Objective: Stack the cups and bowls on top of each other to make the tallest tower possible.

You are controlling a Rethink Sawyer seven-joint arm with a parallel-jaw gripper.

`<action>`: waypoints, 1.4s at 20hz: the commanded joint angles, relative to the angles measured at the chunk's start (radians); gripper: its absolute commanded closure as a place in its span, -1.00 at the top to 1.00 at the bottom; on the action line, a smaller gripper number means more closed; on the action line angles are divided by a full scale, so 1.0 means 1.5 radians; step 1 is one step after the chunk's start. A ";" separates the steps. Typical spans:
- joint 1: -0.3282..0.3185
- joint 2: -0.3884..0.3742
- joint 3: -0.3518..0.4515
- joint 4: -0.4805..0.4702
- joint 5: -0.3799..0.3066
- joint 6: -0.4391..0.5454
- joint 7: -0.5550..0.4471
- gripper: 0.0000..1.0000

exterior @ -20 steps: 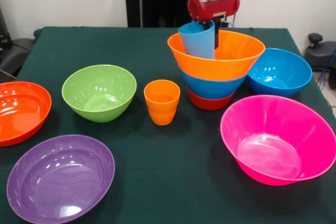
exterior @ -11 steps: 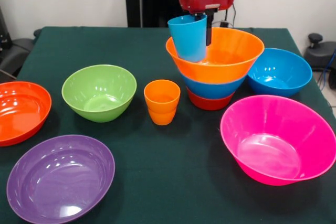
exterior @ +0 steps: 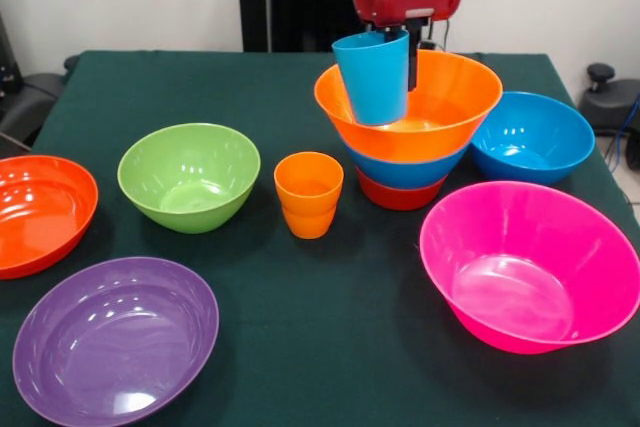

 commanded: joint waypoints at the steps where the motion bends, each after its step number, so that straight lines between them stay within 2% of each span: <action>1: 0.039 0.023 0.003 -0.031 -0.022 0.062 -0.003 -1.00; 7: 0.045 0.032 -0.012 -0.019 -0.008 0.060 0.017 -1.00; 18: 0.032 0.089 -0.023 -0.033 -0.011 0.083 -0.001 -1.00; 28: 0.042 0.109 -0.036 -0.039 -0.010 0.095 -0.001 -1.00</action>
